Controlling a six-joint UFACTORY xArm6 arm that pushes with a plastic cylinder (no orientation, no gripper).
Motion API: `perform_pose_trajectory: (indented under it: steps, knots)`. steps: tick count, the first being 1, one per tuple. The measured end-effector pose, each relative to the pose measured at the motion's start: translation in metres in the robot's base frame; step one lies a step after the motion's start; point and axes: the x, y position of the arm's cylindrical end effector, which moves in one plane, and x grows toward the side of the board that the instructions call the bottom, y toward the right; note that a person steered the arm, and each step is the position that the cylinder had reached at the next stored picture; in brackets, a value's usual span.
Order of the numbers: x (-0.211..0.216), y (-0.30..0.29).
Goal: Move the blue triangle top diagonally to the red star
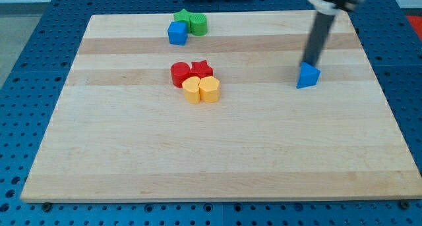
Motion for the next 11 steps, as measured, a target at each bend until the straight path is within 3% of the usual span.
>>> perform_pose_trajectory:
  steps: [1, 2, 3, 4, 5, 7, 9, 10, 11]
  knots:
    - [-0.012, -0.01]
    - [-0.005, 0.043]
    - [0.031, 0.091]
    - [0.066, 0.082]
    - [0.069, 0.027]
    - [0.004, -0.049]
    - [0.018, 0.003]
    - [0.005, 0.029]
    - [-0.028, 0.017]
